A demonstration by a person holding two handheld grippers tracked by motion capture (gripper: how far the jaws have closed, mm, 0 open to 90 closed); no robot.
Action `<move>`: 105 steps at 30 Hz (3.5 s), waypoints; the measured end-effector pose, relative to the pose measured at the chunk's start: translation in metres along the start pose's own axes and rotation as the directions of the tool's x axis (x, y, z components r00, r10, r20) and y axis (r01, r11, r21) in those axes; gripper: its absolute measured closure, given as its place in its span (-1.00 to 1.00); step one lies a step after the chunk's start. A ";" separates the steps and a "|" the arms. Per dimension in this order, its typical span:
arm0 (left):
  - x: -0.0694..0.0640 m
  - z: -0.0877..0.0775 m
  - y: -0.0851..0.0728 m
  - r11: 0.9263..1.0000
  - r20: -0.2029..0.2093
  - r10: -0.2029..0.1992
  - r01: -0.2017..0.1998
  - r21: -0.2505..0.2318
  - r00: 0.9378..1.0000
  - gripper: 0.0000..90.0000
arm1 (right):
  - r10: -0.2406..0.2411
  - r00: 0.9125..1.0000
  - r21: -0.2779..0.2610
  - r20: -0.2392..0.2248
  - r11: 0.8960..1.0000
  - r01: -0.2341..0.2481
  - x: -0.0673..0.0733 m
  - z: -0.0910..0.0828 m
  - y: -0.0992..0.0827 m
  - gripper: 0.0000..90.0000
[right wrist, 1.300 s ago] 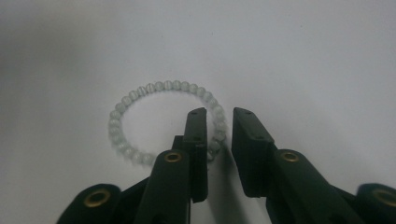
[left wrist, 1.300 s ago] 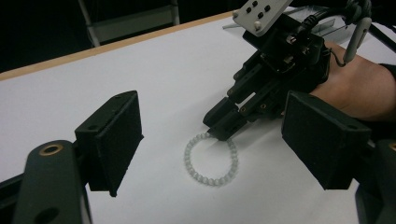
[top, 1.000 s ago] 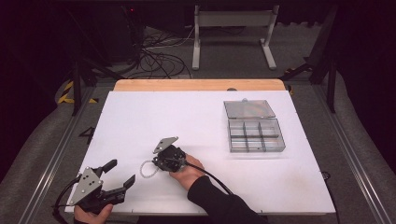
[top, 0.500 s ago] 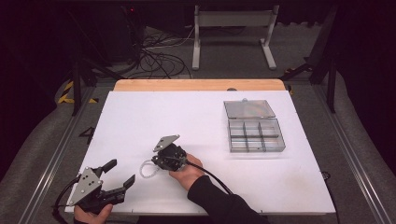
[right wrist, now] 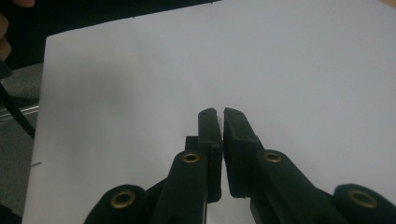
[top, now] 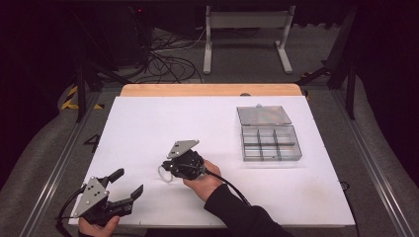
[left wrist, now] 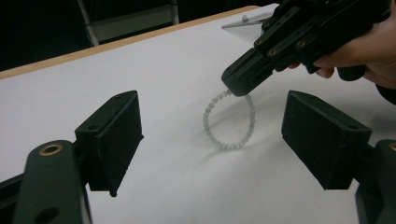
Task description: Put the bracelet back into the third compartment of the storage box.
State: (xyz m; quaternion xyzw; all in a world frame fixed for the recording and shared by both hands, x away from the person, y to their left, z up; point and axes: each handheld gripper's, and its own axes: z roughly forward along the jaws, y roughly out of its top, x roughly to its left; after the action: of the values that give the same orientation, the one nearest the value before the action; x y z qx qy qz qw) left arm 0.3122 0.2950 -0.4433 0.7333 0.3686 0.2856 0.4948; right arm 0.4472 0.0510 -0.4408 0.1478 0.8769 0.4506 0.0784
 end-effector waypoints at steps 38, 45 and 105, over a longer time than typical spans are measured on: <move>0.000 0.002 0.001 1.000 -0.002 0.010 -0.010 0.001 1.000 -0.54 | -0.011 0.999 -0.084 0.047 0.996 0.015 -0.014 -0.073 0.008 0.92; -0.001 0.001 0.001 1.000 -0.001 0.004 -0.004 -0.001 1.000 -0.54 | -0.016 0.997 -0.085 0.079 0.996 0.023 -0.017 -0.085 0.007 0.92; -0.002 0.003 0.001 1.000 -0.002 0.003 -0.003 0.005 1.000 -0.54 | 0.192 0.905 -0.140 0.380 0.979 -0.148 -0.093 -0.231 -0.055 0.91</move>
State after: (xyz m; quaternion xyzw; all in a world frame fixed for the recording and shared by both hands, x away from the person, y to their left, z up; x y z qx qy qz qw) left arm 0.3138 0.2911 -0.4434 0.7350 0.3686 0.2859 0.4921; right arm 0.4618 -0.1873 -0.3505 0.3062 0.8016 0.4640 0.2201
